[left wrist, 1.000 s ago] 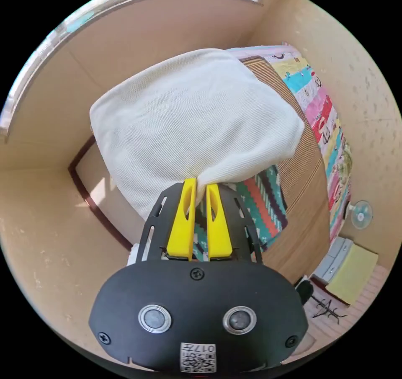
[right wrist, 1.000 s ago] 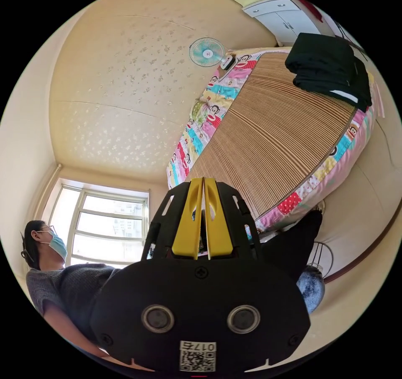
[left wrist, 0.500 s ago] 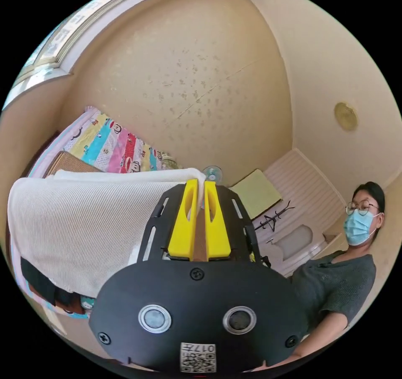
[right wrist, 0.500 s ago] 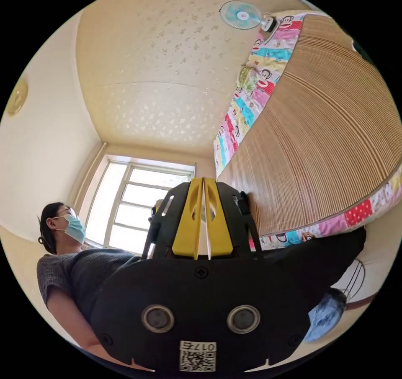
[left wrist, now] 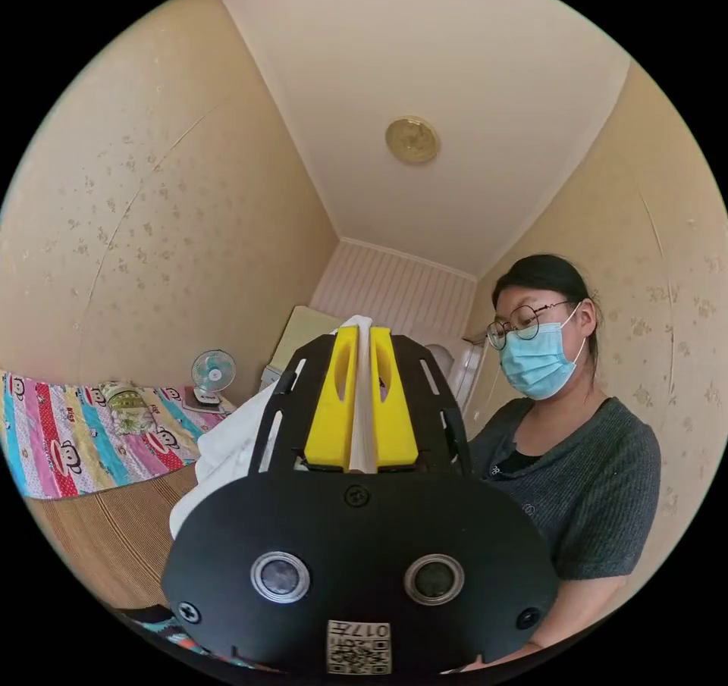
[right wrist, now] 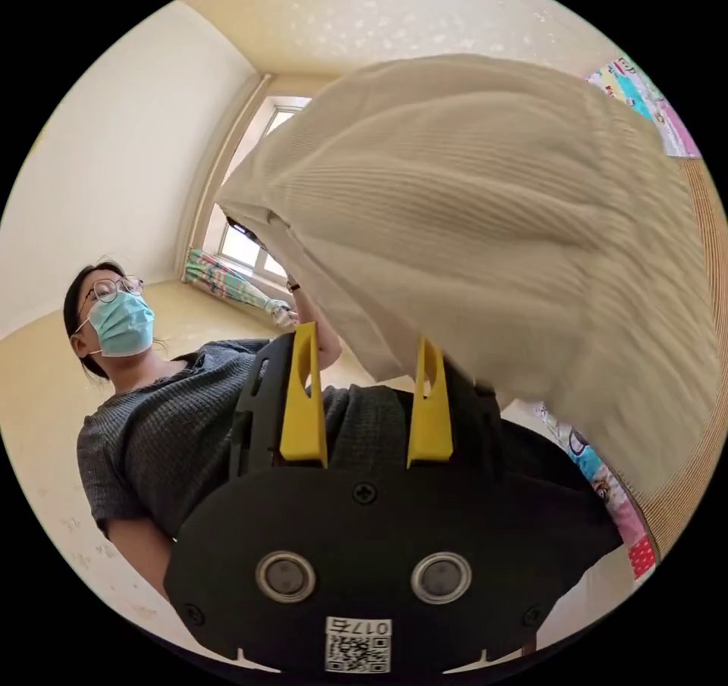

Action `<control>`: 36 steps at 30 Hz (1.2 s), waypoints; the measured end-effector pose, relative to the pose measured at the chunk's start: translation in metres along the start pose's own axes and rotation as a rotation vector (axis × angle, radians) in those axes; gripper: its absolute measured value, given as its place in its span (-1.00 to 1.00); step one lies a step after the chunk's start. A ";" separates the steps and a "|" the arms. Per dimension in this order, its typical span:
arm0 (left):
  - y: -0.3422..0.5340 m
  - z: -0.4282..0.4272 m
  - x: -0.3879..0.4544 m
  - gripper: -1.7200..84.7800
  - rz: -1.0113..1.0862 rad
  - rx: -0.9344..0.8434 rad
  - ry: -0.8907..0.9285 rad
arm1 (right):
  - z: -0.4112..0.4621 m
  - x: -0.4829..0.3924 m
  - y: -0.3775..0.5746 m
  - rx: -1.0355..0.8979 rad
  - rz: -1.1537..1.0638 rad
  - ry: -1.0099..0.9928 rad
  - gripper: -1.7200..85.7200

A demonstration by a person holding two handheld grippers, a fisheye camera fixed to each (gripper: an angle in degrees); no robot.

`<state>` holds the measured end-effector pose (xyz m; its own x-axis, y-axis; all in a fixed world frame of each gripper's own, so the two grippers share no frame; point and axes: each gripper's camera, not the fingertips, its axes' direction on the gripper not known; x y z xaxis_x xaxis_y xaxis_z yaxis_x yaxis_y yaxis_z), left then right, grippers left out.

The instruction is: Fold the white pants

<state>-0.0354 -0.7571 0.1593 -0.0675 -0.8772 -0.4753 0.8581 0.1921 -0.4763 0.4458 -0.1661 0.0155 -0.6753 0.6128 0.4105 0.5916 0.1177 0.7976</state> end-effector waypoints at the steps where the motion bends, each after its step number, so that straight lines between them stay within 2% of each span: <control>1: 0.007 0.026 0.003 -0.95 0.007 -0.025 0.068 | -0.007 0.001 -0.004 0.041 -0.004 0.003 -0.66; 4: 0.030 0.080 0.005 -0.95 -0.028 -0.072 0.208 | -0.052 0.003 0.003 0.267 -0.039 -0.014 -0.70; 6: 0.045 0.100 0.004 -0.95 -0.046 -0.083 0.219 | -0.076 0.006 0.006 0.341 -0.030 -0.013 -0.72; 12: 0.068 0.125 -0.021 -0.96 -0.065 -0.111 0.218 | -0.141 0.005 0.014 0.432 -0.013 0.081 -0.65; 15: 0.076 0.135 -0.031 -0.95 -0.060 -0.103 0.227 | -0.161 0.011 0.016 0.444 0.025 0.031 -0.60; 17: 0.078 0.140 -0.039 -0.95 -0.061 -0.112 0.149 | -0.163 0.006 0.015 0.435 0.009 0.052 -0.58; 19: 0.077 0.142 -0.043 -0.95 -0.036 -0.122 0.094 | -0.153 0.000 0.002 0.324 0.000 0.174 -0.53; 21: 0.077 0.145 -0.050 -0.94 -0.012 -0.144 0.115 | -0.144 0.007 -0.016 0.244 0.025 0.251 -0.47; 23: 0.081 0.149 -0.059 -0.94 0.010 -0.149 0.198 | -0.142 0.023 -0.039 0.226 0.047 0.154 -0.39; 25: 0.086 0.150 -0.073 -0.94 -0.005 -0.144 0.307 | -0.147 0.059 -0.069 0.279 0.100 -0.179 -0.26; 26: 0.090 0.150 -0.084 -0.94 -0.018 -0.137 0.400 | -0.148 0.069 -0.076 0.288 0.112 -0.266 -0.25; 28: 0.099 0.153 -0.102 -0.94 -0.029 -0.149 0.562 | -0.145 0.114 -0.099 0.304 0.238 -0.592 -0.25; 29: 0.106 0.158 -0.113 -0.94 -0.034 -0.165 0.664 | -0.143 0.124 -0.103 0.311 0.264 -0.665 -0.26; 31: 0.122 0.166 -0.128 -0.93 -0.039 -0.176 0.798 | -0.136 0.143 -0.120 0.353 0.273 -0.804 -0.64; 33: 0.144 0.174 -0.146 -0.93 -0.074 -0.165 0.915 | -0.137 0.141 -0.139 0.417 0.205 -0.865 -0.80; 34: 0.159 0.178 -0.160 -0.92 -0.115 -0.164 0.969 | -0.139 0.134 -0.157 0.423 0.146 -0.924 -0.83; 36: 0.179 0.178 -0.186 -0.91 -0.190 -0.159 0.973 | -0.153 0.108 -0.187 0.376 0.019 -0.899 -0.86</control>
<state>0.2212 -0.6378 0.2936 -0.6443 -0.1716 -0.7453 0.7164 0.2055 -0.6667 0.1949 -0.2412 -0.0224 -0.1685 0.9667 -0.1927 0.8064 0.2476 0.5371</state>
